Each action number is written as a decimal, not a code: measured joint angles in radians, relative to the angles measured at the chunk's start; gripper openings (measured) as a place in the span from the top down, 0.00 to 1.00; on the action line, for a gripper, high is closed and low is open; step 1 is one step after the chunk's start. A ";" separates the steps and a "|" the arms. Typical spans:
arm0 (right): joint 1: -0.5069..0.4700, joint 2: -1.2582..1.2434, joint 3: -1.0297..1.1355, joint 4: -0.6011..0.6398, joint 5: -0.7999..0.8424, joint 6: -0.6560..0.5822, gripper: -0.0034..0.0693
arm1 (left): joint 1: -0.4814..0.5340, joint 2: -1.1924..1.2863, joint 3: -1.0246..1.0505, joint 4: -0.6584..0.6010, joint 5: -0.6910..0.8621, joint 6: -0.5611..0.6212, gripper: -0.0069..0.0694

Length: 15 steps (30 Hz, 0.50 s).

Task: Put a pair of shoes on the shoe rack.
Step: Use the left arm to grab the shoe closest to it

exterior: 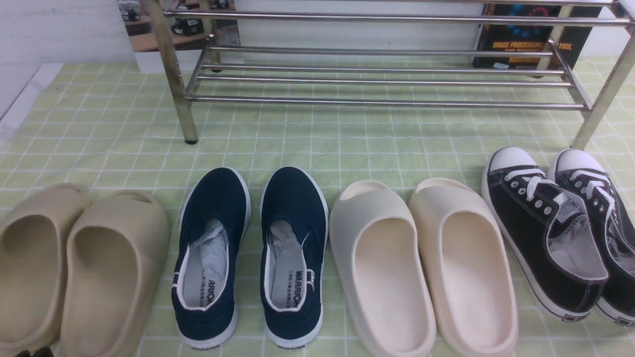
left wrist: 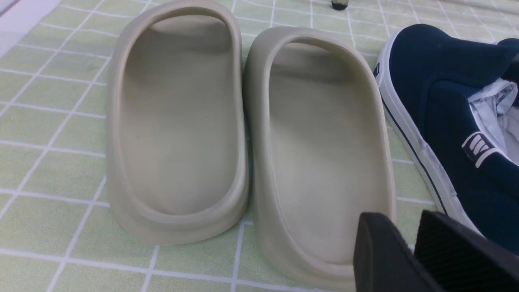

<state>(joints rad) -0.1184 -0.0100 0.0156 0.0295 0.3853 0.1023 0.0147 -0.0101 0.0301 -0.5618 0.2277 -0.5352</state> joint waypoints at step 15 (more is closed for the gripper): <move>0.000 0.000 0.000 0.000 0.000 0.000 0.62 | 0.000 0.000 0.000 -0.390 -0.123 -0.137 0.68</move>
<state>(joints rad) -0.1184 -0.0100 0.0156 0.0295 0.3853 0.1023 0.0147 -0.0101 0.0301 -0.9516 0.1044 -0.6726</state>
